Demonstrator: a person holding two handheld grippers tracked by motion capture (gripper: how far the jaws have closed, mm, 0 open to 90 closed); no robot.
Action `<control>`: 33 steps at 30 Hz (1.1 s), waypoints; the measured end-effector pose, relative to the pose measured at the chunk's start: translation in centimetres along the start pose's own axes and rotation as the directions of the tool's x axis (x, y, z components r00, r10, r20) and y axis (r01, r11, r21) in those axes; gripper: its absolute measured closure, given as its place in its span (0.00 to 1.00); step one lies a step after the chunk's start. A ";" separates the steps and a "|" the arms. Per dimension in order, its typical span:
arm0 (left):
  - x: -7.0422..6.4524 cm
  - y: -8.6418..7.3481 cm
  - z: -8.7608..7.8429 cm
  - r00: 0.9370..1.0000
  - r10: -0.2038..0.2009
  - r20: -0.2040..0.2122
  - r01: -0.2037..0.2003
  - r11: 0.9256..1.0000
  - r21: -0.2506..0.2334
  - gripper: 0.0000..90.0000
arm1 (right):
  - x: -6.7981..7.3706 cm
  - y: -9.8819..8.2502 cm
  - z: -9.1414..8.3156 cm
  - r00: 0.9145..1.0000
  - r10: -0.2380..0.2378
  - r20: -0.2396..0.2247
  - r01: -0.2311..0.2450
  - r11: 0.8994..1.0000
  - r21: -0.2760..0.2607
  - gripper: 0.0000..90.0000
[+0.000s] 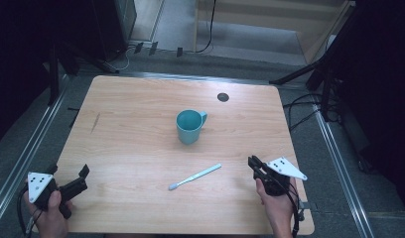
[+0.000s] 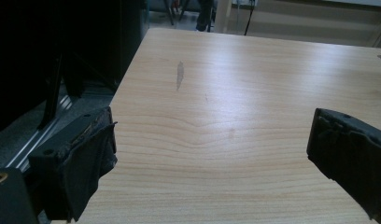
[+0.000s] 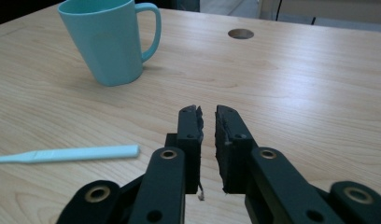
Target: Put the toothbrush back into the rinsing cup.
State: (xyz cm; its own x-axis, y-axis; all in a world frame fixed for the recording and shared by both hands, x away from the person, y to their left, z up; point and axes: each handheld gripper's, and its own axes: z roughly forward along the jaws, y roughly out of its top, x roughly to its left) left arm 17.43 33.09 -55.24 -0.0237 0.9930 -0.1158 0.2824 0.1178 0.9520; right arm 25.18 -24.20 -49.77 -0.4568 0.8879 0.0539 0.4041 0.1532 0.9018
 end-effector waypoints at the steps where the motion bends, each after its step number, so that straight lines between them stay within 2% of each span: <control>1: 0.0 0.0 0.0 1.000 0.001 0.000 -0.001 1.000 0.000 0.02 | 0.2 0.3 0.4 1.000 0.002 -0.003 -0.002 1.000 0.011 0.95; 3: 0.0 0.0 0.0 1.000 0.002 0.000 -0.002 1.000 0.002 0.02 | 0.7 0.7 1.0 1.000 0.013 -0.002 -0.013 1.000 0.019 1.00; 5: 0.0 0.0 0.0 1.000 0.004 0.000 -0.004 1.000 0.002 0.02 | 1.3 1.1 1.8 1.000 0.017 0.002 -0.017 0.999 0.036 1.00; 10: -0.1 0.0 0.1 1.000 0.012 -0.001 -0.012 1.000 0.003 0.02 | 2.6 2.1 4.1 0.999 -0.043 0.023 0.041 0.994 0.098 1.00; 14: -0.2 0.0 0.1 1.000 0.022 -0.002 -0.022 1.000 0.005 0.02 | 3.2 2.6 6.1 0.998 -0.059 -0.030 0.063 0.986 0.153 1.00; 16: -0.2 0.0 0.1 1.000 0.022 -0.001 -0.022 1.000 0.006 0.02 | 3.4 2.7 6.6 0.997 -0.063 -0.036 0.069 0.984 0.164 1.00; 19: -0.1 0.0 0.1 1.000 0.015 0.004 -0.015 1.000 0.008 0.02 | 4.0 2.8 8.4 0.994 -0.072 -0.087 0.089 0.971 0.222 1.00; 23: -0.1 0.0 0.1 1.000 0.013 0.006 -0.013 1.000 0.009 0.02 | 4.5 2.6 9.1 0.991 -0.088 -0.102 0.111 0.964 0.243 1.00; 25: -0.1 0.0 0.1 1.000 0.013 0.006 -0.013 1.000 0.009 0.02 | 5.0 2.3 9.7 0.989 -0.091 -0.119 0.121 0.953 0.278 1.00; 30: -0.1 0.0 0.1 1.000 0.015 0.007 -0.015 1.000 0.010 0.02 | 5.2 1.7 10.4 0.990 -0.080 -0.120 0.116 0.936 0.334 1.00; 33: -0.1 0.0 0.1 1.000 0.014 0.008 -0.014 1.000 0.010 0.02 | 5.3 1.5 10.5 0.990 -0.073 -0.118 0.109 0.932 0.344 1.00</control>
State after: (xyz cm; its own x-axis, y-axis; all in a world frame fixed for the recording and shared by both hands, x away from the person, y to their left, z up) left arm 17.54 32.98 -55.22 -0.0123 0.9945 -0.1043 0.2920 0.1033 0.9508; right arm 31.65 -14.77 -52.65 -0.5750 0.8173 0.0380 0.5997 0.3893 0.6992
